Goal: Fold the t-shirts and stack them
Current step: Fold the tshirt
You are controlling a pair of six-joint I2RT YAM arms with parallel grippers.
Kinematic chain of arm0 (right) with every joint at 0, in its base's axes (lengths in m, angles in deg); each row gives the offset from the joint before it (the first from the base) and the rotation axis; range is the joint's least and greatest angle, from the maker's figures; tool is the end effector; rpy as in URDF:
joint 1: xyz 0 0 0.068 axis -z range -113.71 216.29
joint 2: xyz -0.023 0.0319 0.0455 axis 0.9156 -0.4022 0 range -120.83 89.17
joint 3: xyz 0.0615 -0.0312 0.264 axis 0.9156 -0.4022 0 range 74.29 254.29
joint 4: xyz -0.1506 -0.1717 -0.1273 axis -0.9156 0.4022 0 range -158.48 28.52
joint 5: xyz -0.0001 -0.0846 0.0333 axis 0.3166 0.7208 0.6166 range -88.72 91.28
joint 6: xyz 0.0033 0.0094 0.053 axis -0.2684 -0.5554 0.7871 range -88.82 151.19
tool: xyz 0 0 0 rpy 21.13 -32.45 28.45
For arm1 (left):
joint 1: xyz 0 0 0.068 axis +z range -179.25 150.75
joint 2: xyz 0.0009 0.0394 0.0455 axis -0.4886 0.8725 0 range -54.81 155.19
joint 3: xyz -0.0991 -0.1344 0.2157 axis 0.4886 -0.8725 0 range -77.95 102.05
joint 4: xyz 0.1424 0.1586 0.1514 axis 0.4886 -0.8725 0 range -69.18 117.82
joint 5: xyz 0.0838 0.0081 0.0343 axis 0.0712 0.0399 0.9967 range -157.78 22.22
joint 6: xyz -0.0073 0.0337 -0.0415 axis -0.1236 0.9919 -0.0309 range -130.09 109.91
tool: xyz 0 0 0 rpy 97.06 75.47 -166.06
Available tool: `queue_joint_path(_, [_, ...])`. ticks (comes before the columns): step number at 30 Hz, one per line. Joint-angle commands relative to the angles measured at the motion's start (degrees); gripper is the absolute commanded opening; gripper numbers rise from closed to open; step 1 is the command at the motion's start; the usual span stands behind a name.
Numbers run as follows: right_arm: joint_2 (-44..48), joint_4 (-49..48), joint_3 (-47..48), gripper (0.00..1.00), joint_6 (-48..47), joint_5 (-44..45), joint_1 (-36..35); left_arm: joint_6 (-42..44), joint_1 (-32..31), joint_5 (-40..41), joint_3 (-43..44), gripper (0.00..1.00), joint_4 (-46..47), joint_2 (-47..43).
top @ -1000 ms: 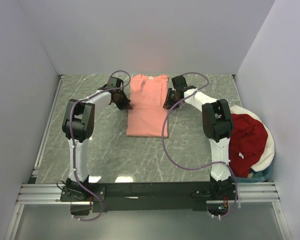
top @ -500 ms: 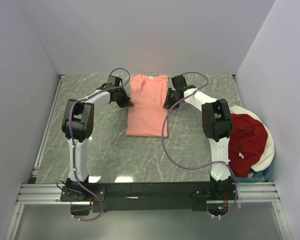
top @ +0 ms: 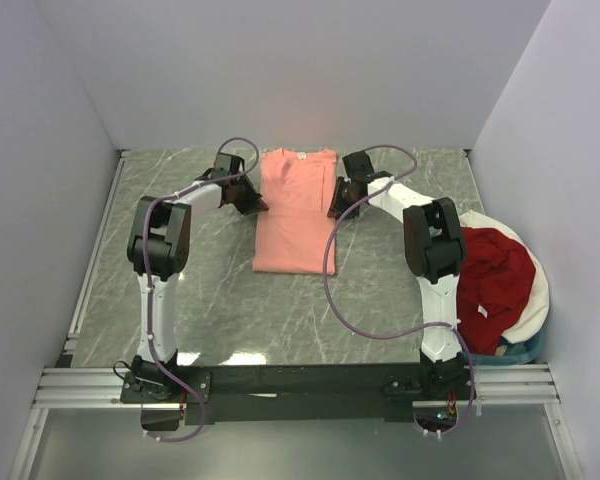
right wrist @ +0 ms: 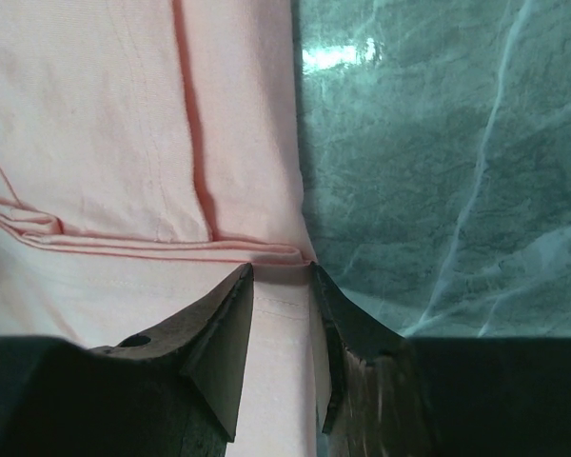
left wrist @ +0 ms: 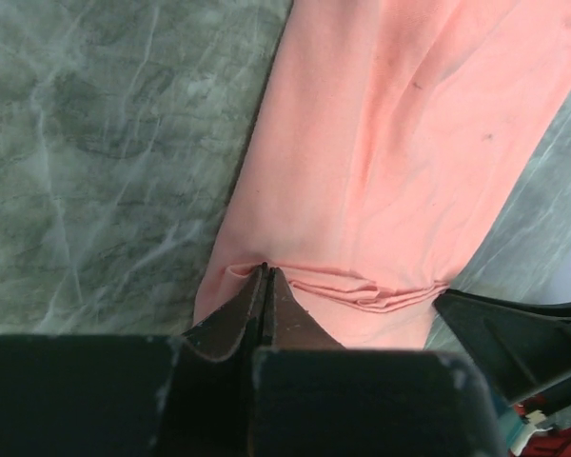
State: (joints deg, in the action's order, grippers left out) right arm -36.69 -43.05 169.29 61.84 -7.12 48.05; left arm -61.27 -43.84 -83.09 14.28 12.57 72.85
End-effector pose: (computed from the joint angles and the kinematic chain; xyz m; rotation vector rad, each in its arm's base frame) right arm 0.4508 0.1539 0.1625 0.2255 2.6110 0.5037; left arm 0.4663 -0.1311 0.1454 -0.6957 2.5004 -0.7953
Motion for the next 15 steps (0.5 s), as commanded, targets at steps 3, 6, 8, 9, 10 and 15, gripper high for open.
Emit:
queue_joint_path(3, [1.32, -1.53, -2.98, 0.38, 0.81, 1.02, -0.31, -1.38, 0.00, 2.92, -6.53, 0.01, -0.31, -0.56])
queue_joint_path(6, [2.99, -0.48, -3.16, 0.38, 0.90, 1.90, -0.31, -0.33, 0.00, 3.01, -6.80, 0.01, -0.31, -2.49])
queue_joint_path(8, [6.05, 0.06, -4.20, 0.38, 1.16, 3.30, -0.31, 0.55, 0.00, 2.92, -6.53, 0.04, -1.18, -4.60])
queue_joint_path(9, [7.37, -0.20, -4.99, 0.38, 1.86, 3.83, -0.13, 0.90, 0.00, 3.01, -6.53, 0.06, -1.36, -5.57])
queue_joint_path(10, [8.87, -0.73, -7.35, 0.38, 2.21, 4.36, -0.13, 1.34, 0.00, 2.83, -6.71, 0.09, -1.28, -7.58])
queue_joint_path(15, [19.76, -4.59, -16.50, 0.38, 3.80, 4.80, -0.66, 1.26, 0.00, 3.36, -12.14, 0.13, -0.58, -14.62])
